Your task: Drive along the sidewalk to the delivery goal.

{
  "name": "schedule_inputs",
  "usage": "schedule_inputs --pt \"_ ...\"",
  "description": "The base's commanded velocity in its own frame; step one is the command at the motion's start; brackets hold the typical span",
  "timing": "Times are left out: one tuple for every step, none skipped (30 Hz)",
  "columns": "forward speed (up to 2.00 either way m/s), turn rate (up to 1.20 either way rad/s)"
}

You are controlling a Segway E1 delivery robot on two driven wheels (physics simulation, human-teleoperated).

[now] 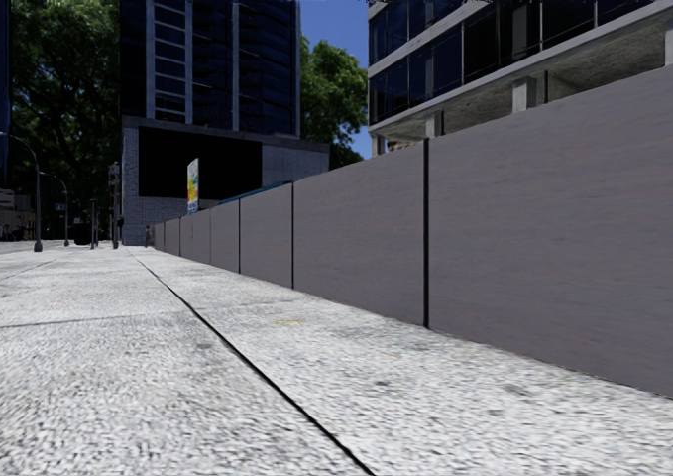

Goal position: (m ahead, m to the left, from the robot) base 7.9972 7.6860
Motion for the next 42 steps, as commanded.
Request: schedule_inputs --pt "1.91 0.69" --pt "1.91 0.69" --pt "1.91 0.69" --pt "1.91 0.69" --pt "1.91 0.69" --pt "1.91 0.69" --pt "1.91 0.69" --pt "1.91 0.69" --pt "1.91 0.69" --pt "1.91 0.69" --pt "1.91 0.69" --pt "1.91 0.69" --pt "1.91 0.69" --pt "1.91 0.69" --pt "1.91 0.69" --pt "1.91 0.69" --pt "1.91 0.69" --pt "1.91 0.69" --pt "1.91 0.69" --pt "1.91 0.69" --pt "1.91 0.69" --pt "1.91 0.69" --pt "1.91 0.69" --pt "1.91 0.69" --pt "1.91 0.69" --pt "1.91 0.69" --pt "1.91 0.69" --pt "1.91 0.69" --pt "1.91 0.69" --pt "1.91 0.69" --pt "1.91 0.69" --pt "1.91 0.69" --pt "1.91 0.69" --pt "1.91 0.69" --pt "1.91 0.69" --pt "1.91 0.68" --pt "1.91 0.68" --pt "1.91 0.68" --pt "1.91 0.68" --pt "1.91 0.68" --pt "1.91 0.68" --pt "1.91 0.68"
